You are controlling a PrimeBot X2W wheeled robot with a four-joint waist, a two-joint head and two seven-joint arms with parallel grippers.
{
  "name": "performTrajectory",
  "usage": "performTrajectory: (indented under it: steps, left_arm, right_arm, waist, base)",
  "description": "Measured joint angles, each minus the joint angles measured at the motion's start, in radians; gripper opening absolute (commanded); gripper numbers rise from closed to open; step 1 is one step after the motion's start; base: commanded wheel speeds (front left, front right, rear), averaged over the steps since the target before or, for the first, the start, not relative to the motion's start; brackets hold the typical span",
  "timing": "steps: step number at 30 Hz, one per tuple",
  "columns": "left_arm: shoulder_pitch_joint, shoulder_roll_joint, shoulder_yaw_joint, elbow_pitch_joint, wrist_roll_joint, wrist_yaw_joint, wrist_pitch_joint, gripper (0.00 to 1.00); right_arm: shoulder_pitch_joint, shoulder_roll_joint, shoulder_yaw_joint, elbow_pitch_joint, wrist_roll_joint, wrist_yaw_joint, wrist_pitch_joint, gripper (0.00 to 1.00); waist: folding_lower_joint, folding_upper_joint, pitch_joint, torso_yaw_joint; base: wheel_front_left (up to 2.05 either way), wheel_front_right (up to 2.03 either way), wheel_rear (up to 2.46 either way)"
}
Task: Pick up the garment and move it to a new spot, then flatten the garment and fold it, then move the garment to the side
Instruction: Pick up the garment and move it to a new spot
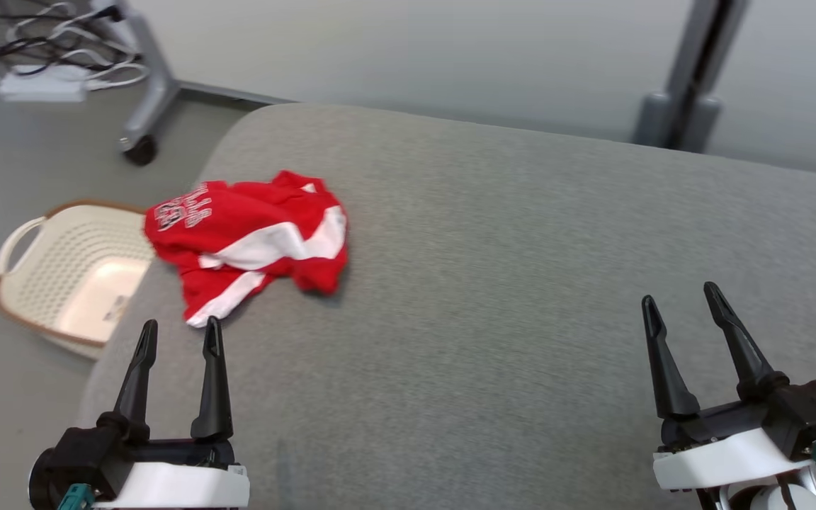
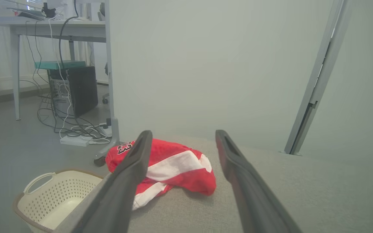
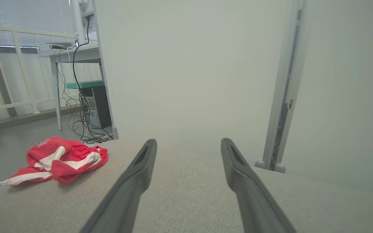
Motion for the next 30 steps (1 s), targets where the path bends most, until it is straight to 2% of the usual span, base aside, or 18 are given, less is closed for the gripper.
performTrajectory:
  steps: [7, 11, 14, 30]
  left_arm:
    - [0.021, 0.000, -0.005, 0.014, -0.003, 0.006, 0.000, 1.00]
    - [0.042, 0.001, -0.003, 0.040, -0.030, 0.008, 0.000, 1.00]
    - [0.055, 0.000, -0.022, 0.094, -0.075, -0.007, 0.000, 1.00]
    - [0.036, 0.000, -0.028, 0.126, -0.041, -0.016, 0.000, 1.00]
  right_arm:
    - [0.002, 0.001, 0.019, 0.018, 0.022, 0.000, 0.000, 1.00]
    - [-0.001, 0.001, 0.048, 0.032, 0.021, 0.000, 0.000, 1.00]
    - [-0.014, 0.002, 0.049, 0.051, 0.022, 0.000, 0.000, 1.00]
    - [0.001, 0.001, 0.041, 0.072, 0.046, 0.000, 0.000, 1.00]
  waist:
    - [0.0000, 0.0000, -0.019, 0.140]
    - [0.0000, 0.0000, -0.029, 0.194]
    - [0.0000, 0.0000, -0.030, 0.203]
    - [0.0000, 0.0000, -0.061, 0.185]
  base:
    - [0.00, 0.00, 0.00]
    - [0.00, 0.00, 0.00]
    - [0.00, 0.00, 0.00]
    - [0.00, 0.00, 0.00]
